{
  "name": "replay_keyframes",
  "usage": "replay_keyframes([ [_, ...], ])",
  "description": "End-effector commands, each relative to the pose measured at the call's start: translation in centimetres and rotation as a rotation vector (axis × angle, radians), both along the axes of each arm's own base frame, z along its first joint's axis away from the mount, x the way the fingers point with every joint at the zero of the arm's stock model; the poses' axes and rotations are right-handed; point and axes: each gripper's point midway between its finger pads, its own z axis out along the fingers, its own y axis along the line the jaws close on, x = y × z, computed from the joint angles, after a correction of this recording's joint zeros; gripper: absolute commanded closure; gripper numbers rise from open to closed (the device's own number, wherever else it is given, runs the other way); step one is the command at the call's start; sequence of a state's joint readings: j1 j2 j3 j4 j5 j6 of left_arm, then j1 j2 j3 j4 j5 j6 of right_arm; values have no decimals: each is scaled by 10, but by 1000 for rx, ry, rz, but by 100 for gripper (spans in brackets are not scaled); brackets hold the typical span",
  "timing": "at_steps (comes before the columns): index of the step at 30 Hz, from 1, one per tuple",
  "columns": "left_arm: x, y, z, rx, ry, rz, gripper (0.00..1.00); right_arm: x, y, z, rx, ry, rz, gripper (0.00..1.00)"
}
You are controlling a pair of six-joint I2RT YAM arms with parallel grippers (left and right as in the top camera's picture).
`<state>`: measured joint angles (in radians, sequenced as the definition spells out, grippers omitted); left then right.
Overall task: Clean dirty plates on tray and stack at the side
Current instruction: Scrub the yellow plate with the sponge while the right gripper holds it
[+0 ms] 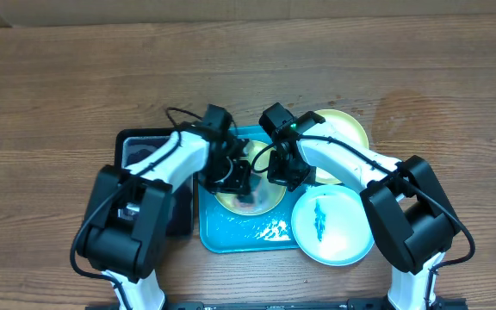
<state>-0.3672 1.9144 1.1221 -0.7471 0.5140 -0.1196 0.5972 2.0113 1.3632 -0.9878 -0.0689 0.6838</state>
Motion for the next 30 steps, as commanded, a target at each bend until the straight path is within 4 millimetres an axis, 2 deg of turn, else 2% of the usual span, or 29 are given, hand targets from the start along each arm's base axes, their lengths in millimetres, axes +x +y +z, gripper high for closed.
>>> replay_keyframes([
  [1,-17,-24,-14,-41,36,-54,96,-6,-18,-18,-89,20,-17,96],
  [7,4,-19,-21,33,-23,48,96,-8,-15,-18,-70,33,-18,96],
  [13,48,-11,-22,60,-137,212,96,-8,-15,-18,-69,33,-18,96],
  [18,75,2,-22,111,-209,340,96,-10,-16,-18,-75,42,-18,96],
  [24,85,40,-30,290,-270,414,96,-11,-17,-18,-77,45,-18,96],
  [30,74,87,-37,486,-241,466,96,-10,-16,-18,-75,42,-18,96],
])
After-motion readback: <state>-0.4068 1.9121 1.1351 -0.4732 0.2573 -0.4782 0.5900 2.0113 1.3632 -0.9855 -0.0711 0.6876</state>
